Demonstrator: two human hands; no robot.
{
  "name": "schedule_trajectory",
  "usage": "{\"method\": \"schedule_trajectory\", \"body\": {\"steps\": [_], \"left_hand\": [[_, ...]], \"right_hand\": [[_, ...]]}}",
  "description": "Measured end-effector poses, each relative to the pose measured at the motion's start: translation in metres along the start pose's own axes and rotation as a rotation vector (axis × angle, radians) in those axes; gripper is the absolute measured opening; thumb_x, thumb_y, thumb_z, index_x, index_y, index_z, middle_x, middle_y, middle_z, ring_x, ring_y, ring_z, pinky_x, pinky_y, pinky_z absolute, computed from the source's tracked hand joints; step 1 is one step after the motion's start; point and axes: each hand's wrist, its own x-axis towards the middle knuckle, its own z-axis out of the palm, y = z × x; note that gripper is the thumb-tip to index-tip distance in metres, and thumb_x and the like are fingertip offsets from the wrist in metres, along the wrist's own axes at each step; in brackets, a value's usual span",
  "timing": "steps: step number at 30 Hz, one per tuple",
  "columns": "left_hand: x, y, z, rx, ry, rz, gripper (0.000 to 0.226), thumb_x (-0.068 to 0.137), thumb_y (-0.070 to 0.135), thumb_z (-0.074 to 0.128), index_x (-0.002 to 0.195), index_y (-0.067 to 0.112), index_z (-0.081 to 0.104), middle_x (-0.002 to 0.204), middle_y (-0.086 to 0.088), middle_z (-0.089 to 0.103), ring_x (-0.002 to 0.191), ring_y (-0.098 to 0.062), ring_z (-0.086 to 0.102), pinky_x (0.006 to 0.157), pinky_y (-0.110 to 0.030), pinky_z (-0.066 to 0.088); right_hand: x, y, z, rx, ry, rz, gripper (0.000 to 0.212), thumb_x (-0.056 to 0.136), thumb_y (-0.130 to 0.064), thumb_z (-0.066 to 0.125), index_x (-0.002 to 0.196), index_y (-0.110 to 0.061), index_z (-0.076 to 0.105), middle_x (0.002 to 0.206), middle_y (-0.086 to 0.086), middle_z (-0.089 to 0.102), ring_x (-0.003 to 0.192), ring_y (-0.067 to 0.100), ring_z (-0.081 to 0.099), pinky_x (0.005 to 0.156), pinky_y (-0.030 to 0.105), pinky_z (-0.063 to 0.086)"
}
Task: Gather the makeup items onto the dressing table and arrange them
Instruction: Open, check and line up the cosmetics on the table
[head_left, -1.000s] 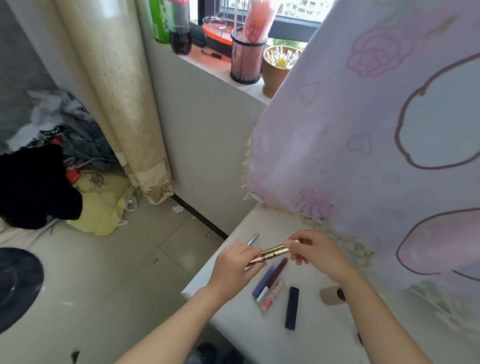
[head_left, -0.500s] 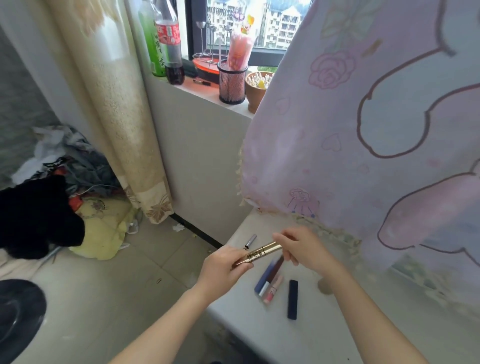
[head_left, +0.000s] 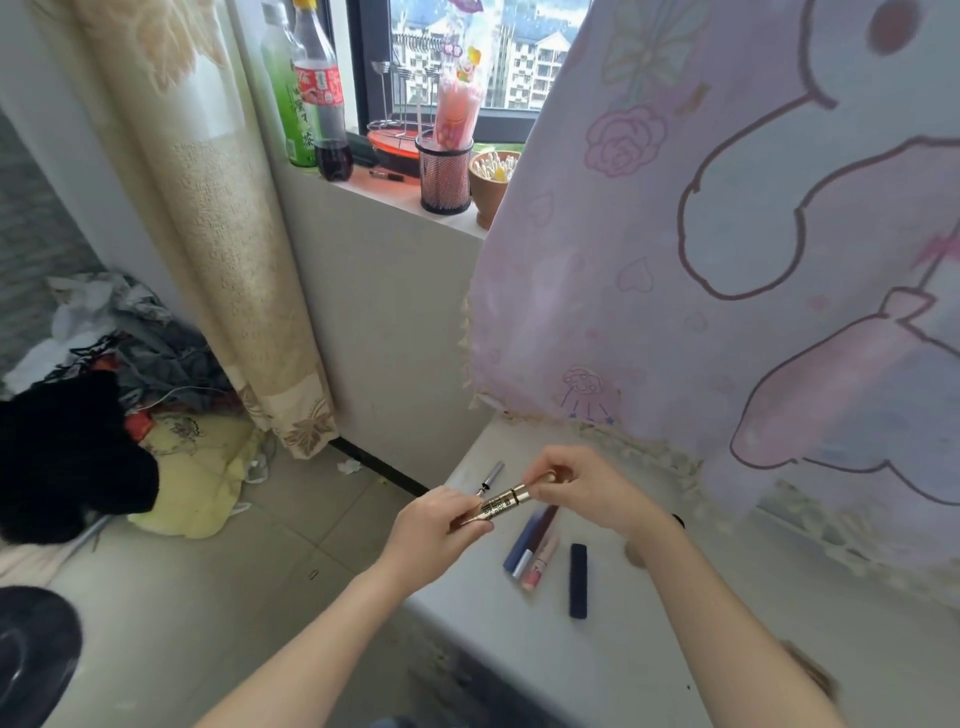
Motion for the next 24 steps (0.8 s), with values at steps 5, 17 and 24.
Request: {"method": "schedule_trajectory", "body": {"steps": [5, 17, 24], "left_hand": [[0.003, 0.001, 0.003, 0.019, -0.009, 0.014, 0.047, 0.07, 0.051, 0.047, 0.083, 0.01, 0.067, 0.056, 0.02, 0.04, 0.07, 0.011, 0.044, 0.058, -0.012, 0.028], [0.015, 0.013, 0.025, -0.007, -0.131, 0.014, 0.012, 0.082, 0.016, 0.064, 0.08, 0.005, 0.065, 0.057, 0.014, 0.04, 0.057, 0.0, 0.039, 0.06, -0.022, 0.031], [0.014, 0.01, 0.023, -0.052, -0.145, -0.067, 0.028, 0.078, 0.028, 0.063, 0.08, 0.0, 0.063, 0.061, -0.003, 0.05, 0.065, -0.002, 0.041, 0.061, -0.027, 0.032]], "right_hand": [[-0.01, 0.005, 0.003, 0.115, 0.008, 0.055, 0.006, 0.085, -0.024, 0.063, 0.088, -0.022, 0.059, 0.064, -0.006, 0.057, 0.051, 0.008, 0.052, 0.05, 0.014, 0.04], [-0.025, 0.037, -0.02, 0.189, 0.132, 0.082, 0.039, 0.074, 0.012, 0.059, 0.067, -0.026, 0.063, 0.048, -0.018, 0.058, 0.047, -0.006, 0.048, 0.049, 0.007, 0.037], [-0.017, 0.042, -0.018, 0.243, 0.144, 0.092, 0.033, 0.077, 0.006, 0.062, 0.072, -0.027, 0.063, 0.066, -0.005, 0.059, 0.05, -0.006, 0.053, 0.049, 0.007, 0.039]]}}
